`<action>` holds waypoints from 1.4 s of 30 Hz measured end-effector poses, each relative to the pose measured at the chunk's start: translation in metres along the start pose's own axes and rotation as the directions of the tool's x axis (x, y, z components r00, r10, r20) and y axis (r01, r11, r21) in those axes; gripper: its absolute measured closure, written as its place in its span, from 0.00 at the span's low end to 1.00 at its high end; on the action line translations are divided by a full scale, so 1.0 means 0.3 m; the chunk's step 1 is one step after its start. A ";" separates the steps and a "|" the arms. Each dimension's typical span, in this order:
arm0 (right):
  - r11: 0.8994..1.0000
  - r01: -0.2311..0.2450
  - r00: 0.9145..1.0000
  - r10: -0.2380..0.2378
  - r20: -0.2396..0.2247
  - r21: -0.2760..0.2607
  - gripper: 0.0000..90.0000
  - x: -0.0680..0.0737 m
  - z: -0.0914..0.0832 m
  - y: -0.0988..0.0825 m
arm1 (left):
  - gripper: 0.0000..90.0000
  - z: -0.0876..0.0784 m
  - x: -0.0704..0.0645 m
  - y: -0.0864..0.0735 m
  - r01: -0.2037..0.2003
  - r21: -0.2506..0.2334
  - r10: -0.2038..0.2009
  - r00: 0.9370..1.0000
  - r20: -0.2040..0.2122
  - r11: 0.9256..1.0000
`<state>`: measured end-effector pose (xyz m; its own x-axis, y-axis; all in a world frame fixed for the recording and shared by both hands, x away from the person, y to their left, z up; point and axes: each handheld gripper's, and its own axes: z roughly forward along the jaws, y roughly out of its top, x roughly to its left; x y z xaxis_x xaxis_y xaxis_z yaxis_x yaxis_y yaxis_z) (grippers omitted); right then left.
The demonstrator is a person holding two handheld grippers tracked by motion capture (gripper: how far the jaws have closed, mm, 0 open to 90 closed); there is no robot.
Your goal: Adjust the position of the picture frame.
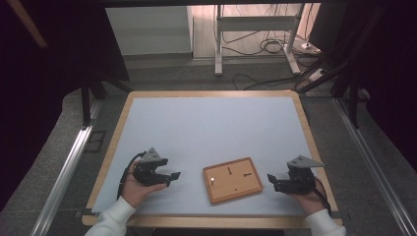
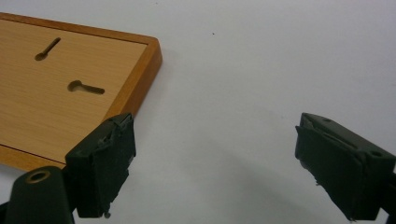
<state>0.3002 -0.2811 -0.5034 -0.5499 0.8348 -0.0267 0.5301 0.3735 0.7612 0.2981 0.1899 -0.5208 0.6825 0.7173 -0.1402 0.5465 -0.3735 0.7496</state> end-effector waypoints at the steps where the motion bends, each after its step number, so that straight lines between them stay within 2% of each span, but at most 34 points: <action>1: 1.000 0.005 1.000 -0.005 -0.002 0.001 0.14 0.003 0.001 0.001 | 0.27 0.000 0.001 0.000 -0.001 0.000 0.001 1.000 0.000 1.000; 5: 1.000 0.024 1.000 -0.024 -0.011 0.011 0.14 0.010 0.005 0.000 | 0.27 -0.003 0.000 -0.001 -0.004 -0.002 0.004 1.000 -0.007 1.000; 12: 0.999 0.031 0.999 -0.030 -0.017 0.011 0.14 0.020 0.001 0.005 | 0.27 -0.015 -0.007 -0.004 -0.015 -0.008 0.015 1.000 -0.005 1.000; 18: 0.999 0.044 0.999 -0.044 -0.007 0.012 0.15 0.028 0.003 0.006 | 0.28 -0.019 -0.010 -0.001 -0.017 -0.015 0.017 1.000 -0.004 1.000; 27: 1.000 0.008 1.000 -0.008 0.017 0.028 0.16 0.011 0.001 -0.001 | 0.29 -0.021 -0.022 0.006 -0.019 -0.020 0.019 1.000 -0.007 1.000; 31: 0.999 0.011 1.000 -0.012 0.019 0.030 0.16 0.014 0.002 -0.002 | 0.29 -0.027 -0.041 0.013 -0.032 -0.032 0.032 0.999 0.006 0.999; 42: 0.999 0.013 1.000 -0.014 0.023 0.040 0.16 0.019 0.008 -0.004 | 0.29 -0.005 -0.095 0.025 -0.066 -0.024 0.067 0.996 0.054 0.998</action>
<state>0.2981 -0.2758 -0.5060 -0.5424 0.8385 -0.0518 0.5487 0.4003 0.7339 0.2820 0.1675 -0.5102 0.7432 0.6575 -0.1243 0.4881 -0.4056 0.7728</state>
